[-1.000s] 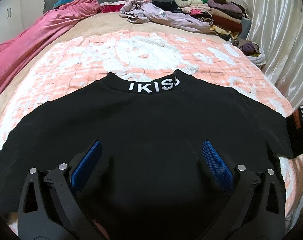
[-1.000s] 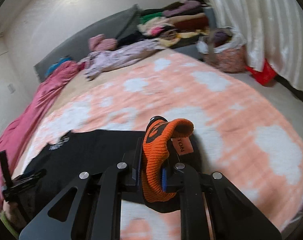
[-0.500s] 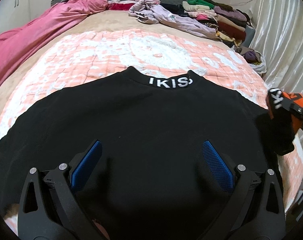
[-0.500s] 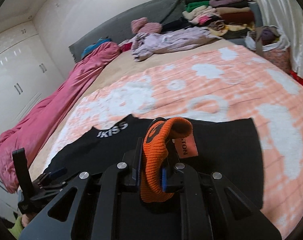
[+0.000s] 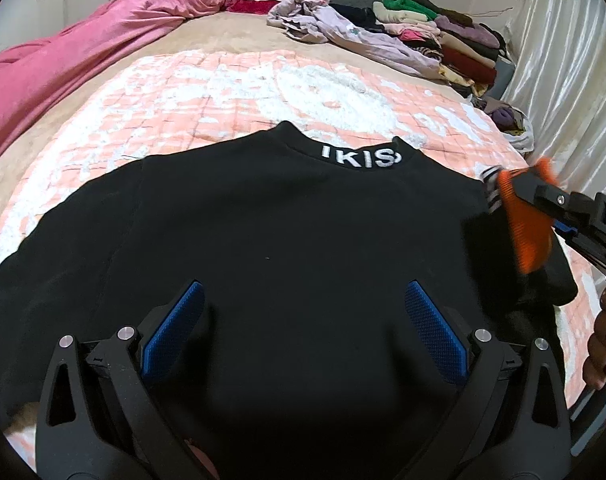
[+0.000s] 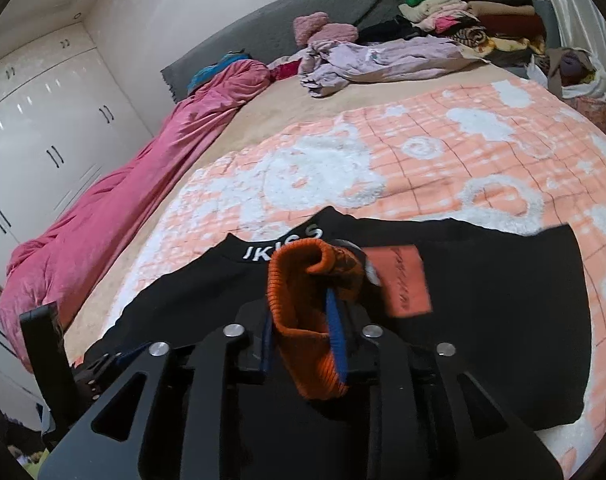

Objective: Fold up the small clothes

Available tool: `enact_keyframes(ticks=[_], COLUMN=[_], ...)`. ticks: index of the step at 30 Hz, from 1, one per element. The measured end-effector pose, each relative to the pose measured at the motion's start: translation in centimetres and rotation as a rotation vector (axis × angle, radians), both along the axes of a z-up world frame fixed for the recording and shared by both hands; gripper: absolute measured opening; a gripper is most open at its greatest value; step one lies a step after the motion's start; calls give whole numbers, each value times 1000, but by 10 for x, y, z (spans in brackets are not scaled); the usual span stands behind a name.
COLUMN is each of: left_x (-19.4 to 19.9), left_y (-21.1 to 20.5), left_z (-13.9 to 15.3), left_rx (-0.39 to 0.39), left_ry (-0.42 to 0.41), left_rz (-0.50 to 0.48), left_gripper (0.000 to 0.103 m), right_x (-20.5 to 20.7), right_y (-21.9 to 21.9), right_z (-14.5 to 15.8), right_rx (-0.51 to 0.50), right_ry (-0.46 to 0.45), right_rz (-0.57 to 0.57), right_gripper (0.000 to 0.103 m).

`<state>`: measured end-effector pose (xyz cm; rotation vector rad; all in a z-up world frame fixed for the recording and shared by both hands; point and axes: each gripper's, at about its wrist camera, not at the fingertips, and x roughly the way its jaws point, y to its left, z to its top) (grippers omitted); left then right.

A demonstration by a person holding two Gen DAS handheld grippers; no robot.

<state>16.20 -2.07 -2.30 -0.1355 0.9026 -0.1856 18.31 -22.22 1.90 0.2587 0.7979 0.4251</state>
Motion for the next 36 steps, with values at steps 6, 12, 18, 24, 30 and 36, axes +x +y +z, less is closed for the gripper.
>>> enact_keyframes(ticks=[6, 12, 18, 24, 30, 36], left_x=[0, 15, 32, 40, 30, 13], left_y=[-18, -47, -76, -88, -51, -1], left_z=[3, -3, -20, -18, 17, 48], left_rx=[-54, -154, -220, -201, -172, -72], left_ry=[6, 67, 178, 173, 62, -57], left_rz=[-60, -116, -111, -86, -68, -12], left_gripper=[94, 87, 61, 5, 4, 4], right_x=[-10, -29, -48, -59, -66, -59], right_y=[-21, -60, -89, -113, -118, -98], right_z=[14, 17, 9, 7, -1, -10], right_rx=[10, -5, -9, 10, -8, -34], right_ry=[-43, -64, -53, -44, -31, -14], right_rz=[-44, -141, -210, -270, -291, -256], right_gripper=[33, 40, 41, 41, 41, 41])
